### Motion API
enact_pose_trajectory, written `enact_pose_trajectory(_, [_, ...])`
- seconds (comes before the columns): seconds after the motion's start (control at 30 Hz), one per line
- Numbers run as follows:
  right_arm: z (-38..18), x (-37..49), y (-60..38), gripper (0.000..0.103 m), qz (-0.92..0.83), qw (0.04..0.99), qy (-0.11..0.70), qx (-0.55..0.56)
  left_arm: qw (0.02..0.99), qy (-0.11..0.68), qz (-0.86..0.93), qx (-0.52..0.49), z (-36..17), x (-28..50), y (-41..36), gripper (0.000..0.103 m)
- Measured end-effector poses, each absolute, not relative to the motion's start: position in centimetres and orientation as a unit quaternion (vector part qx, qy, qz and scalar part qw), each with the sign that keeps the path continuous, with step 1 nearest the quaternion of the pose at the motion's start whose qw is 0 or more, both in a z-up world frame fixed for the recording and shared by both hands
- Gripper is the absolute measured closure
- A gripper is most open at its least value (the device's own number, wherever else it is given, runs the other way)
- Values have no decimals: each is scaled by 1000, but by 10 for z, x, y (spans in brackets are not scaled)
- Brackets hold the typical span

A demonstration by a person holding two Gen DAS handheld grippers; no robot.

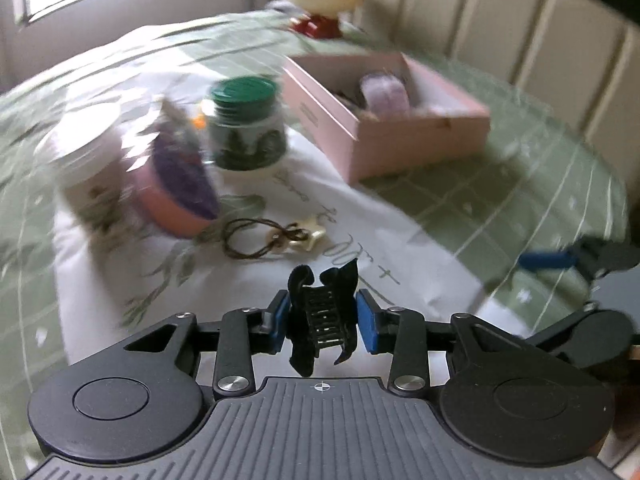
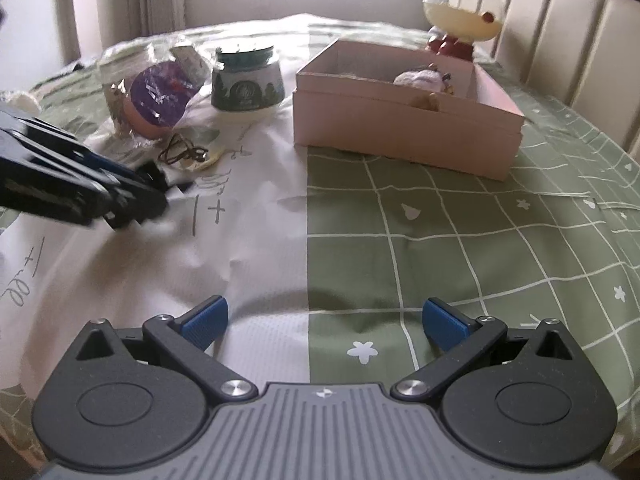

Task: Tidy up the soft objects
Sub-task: 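Grasp the bagged pink-purple sponge with the right tool while the left tool holds the claw clip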

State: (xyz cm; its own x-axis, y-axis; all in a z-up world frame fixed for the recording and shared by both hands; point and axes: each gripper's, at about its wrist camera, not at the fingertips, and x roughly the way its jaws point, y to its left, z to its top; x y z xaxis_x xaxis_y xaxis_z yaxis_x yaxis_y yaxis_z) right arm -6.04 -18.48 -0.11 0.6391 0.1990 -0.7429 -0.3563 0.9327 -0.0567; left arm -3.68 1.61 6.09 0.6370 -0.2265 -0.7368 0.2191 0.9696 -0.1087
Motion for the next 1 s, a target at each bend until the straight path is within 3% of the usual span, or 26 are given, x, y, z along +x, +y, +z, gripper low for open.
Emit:
enact_pose_trajectory(0.17, [18, -43, -171, 4, 165, 885, 419, -121, 915, 383, -98, -82, 75, -66, 54, 64])
enact_pose_trajectory(0.57, [101, -32, -53, 4, 220, 913, 293, -176, 912, 348, 30, -214, 87, -97, 161, 64])
enact_pose_trajectory(0.77, [95, -31, 5, 4, 225, 916, 257, -211, 903, 343, 56, -254, 78, -113, 188, 64])
enact_pose_trajectory(1.0, [77, -4, 65, 4, 228, 903, 275, -240, 896, 342, 54, -277, 69, -117, 198, 64])
